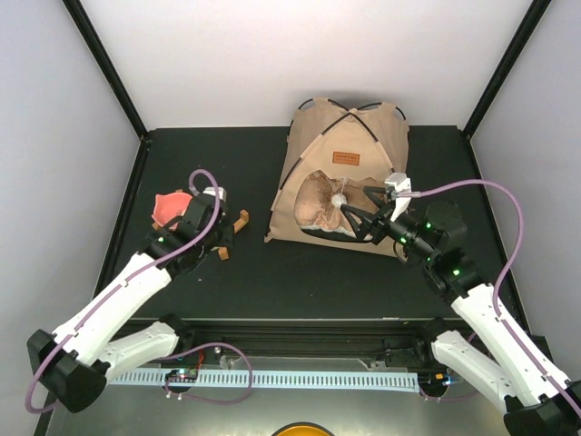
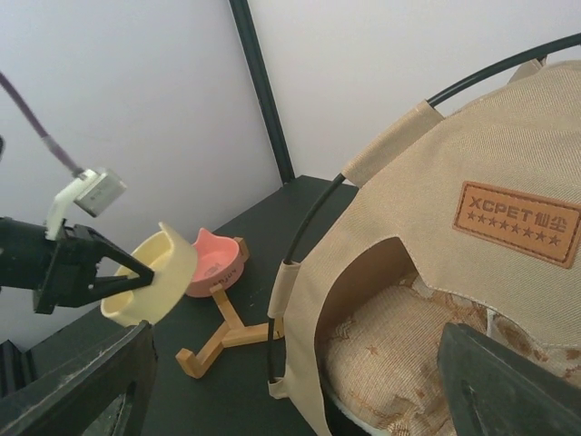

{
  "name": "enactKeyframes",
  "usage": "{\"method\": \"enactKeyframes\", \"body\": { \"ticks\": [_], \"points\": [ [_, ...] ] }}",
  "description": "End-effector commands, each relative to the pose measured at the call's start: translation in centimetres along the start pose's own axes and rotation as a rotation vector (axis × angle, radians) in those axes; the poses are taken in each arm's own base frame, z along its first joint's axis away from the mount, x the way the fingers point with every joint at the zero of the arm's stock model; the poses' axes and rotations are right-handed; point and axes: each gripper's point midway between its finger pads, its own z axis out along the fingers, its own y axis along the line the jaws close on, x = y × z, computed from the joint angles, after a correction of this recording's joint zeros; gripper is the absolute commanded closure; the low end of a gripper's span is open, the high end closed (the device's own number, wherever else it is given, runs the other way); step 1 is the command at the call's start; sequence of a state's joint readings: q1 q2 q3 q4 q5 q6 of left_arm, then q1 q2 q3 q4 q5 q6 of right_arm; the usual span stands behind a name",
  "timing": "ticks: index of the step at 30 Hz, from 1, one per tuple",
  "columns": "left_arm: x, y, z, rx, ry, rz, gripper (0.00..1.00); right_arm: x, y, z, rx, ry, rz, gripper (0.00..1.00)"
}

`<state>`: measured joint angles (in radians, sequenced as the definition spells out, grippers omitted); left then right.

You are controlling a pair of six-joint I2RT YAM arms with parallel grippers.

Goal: Set up the pet tent

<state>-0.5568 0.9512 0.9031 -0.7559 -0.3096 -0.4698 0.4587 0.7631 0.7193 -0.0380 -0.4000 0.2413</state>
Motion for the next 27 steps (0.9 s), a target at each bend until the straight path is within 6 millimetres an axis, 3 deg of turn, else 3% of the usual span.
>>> {"method": "enactKeyframes", "body": {
  "ticks": [1, 12, 15, 20, 27],
  "points": [
    [-3.8, -3.5, 0.5, 0.113, -0.100, 0.115, 0.99, -0.3, 0.3, -0.6, 0.007, -0.014, -0.041, 0.13],
    [-1.2, -4.8, 7.0, 0.075, 0.081, 0.231, 0.99, 0.2, 0.5, -1.5, 0.009, -0.022, -0.079, 0.13],
    [-0.1, -4.3, 8.7, 0.032, 0.125, 0.261, 0.99, 0.3, 0.6, -1.6, 0.001, -0.018, -0.088, 0.13],
    [0.0, -2.2, 9.8, -0.104, 0.122, 0.253, 0.99, 0.5, 0.6, -1.6, 0.000, -0.013, -0.089, 0.13],
    [-1.0, -1.5, 10.5, -0.144, 0.086, 0.235, 0.99, 0.5, 0.7, -1.6, -0.004, -0.015, -0.086, 0.12]
  ]
}}
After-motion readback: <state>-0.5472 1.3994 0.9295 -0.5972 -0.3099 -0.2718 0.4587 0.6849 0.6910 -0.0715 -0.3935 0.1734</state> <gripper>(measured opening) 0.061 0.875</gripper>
